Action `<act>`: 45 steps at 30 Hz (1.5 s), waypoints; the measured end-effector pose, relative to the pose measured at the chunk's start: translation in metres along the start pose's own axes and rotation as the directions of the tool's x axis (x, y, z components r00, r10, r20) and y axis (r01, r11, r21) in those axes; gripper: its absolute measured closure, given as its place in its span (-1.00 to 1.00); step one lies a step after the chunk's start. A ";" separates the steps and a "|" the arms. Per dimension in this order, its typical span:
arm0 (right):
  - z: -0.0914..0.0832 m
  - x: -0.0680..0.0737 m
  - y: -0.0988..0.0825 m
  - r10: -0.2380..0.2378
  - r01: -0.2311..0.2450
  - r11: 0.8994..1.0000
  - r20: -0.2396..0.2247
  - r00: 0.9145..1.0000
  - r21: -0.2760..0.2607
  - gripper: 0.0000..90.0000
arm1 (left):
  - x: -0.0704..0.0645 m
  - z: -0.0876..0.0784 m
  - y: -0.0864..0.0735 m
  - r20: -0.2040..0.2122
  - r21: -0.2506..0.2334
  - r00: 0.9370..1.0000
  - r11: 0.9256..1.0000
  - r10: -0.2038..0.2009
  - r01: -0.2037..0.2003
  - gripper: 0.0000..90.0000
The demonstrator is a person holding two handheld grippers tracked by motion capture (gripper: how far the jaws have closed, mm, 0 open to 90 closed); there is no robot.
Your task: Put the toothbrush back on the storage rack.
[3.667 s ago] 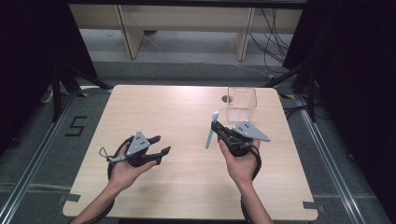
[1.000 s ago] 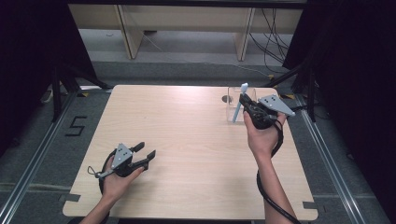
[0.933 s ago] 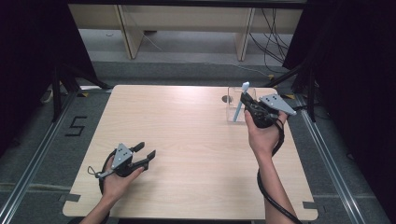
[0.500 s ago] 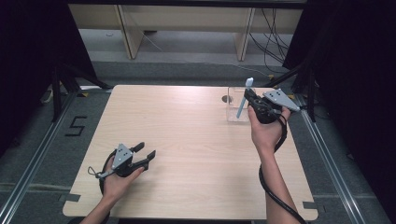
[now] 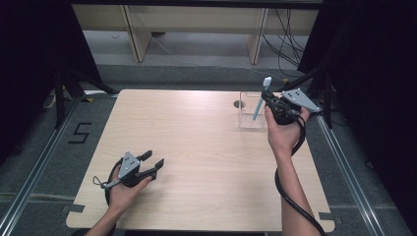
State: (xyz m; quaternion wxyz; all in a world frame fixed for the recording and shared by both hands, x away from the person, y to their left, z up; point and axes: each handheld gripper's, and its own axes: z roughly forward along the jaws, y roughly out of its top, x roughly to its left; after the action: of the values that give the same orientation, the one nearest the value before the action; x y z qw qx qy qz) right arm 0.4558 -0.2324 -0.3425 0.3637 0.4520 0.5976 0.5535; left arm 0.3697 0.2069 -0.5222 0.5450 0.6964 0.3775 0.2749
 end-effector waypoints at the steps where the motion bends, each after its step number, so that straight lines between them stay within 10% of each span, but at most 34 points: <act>1: 0.000 0.000 0.000 0.000 0.000 1.000 0.000 1.000 0.000 0.91 | 0.000 0.000 0.000 0.000 0.000 1.000 1.000 0.000 0.000 -0.12; 45: 0.037 -0.035 0.014 -0.001 0.001 1.000 0.108 0.994 0.000 0.91 | 0.000 0.000 0.000 -0.002 0.001 1.000 1.000 -0.003 0.003 -0.12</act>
State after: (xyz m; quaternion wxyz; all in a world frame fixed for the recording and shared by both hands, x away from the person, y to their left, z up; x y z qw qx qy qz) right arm 0.5034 -0.2535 -0.3349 0.3957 0.4809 0.5773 0.5281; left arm 0.3697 0.2070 -0.5222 0.5449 0.6956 0.3793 0.2745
